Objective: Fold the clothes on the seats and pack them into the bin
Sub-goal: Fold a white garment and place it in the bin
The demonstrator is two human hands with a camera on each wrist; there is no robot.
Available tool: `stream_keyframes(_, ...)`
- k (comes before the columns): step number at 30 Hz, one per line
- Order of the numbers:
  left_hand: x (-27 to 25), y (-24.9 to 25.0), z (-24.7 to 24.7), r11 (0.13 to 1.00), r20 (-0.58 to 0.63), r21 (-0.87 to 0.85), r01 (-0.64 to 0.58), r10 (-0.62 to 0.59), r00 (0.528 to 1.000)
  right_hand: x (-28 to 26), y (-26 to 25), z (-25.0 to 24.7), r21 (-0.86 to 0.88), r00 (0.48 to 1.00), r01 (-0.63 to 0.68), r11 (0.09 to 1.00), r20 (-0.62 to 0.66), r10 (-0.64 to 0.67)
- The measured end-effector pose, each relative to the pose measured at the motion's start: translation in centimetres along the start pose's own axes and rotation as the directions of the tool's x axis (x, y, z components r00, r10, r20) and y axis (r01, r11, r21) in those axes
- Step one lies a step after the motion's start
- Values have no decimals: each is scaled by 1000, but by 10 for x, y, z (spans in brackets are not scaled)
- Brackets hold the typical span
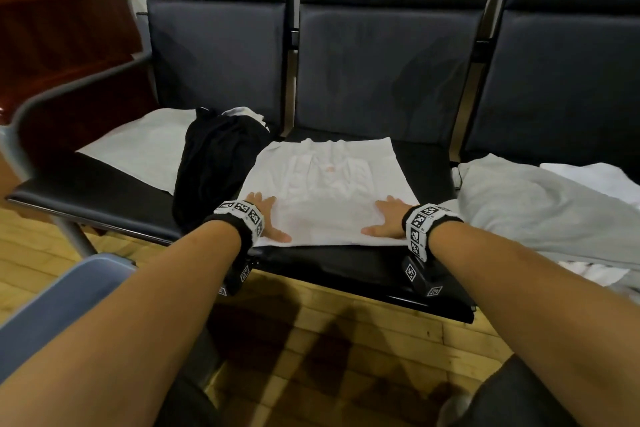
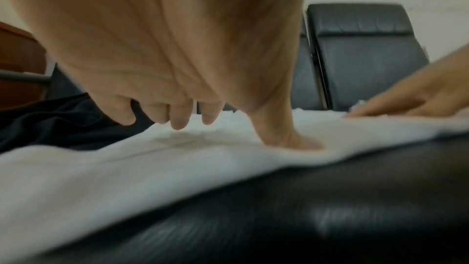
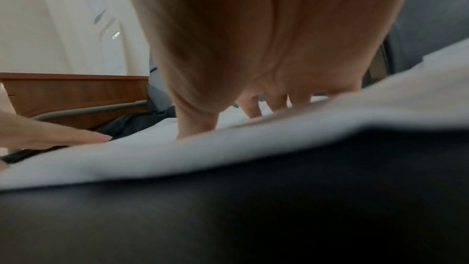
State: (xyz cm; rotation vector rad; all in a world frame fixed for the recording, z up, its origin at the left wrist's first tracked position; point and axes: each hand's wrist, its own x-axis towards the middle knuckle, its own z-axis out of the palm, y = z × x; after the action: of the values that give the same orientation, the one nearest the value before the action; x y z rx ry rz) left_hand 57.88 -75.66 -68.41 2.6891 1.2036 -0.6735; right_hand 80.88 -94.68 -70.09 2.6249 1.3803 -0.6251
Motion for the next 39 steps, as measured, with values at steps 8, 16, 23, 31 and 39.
stream_keyframes(8, -13, -2, 15, 990, 87, 136, -35, 23, 996, -17, 21, 22, -192, 995, -89, 977, 24, 96)
stream_keyframes(16, 8, -1, -46, 1000, -42, -17, -23, 22, 999, 3, 26, -52, -25, 996, -63, 998, -60, 61)
stream_keyframes(23, 73, 2, -105, 1000, -188, -8, 23, -24, 982, 88, 48, -122, 170, 941, -161, 972, -269, 203)
stream_keyframes(31, 178, -20, -110, 971, -249, -235, -44, -17, 968, 179, 75, -124, 218, 955, -147, 965, -224, 196)
stream_keyframes(39, 231, -14, -93, 988, -255, -150, -28, -11, 967, 217, 91, -107, 181, 952, -89, 979, -273, 137)
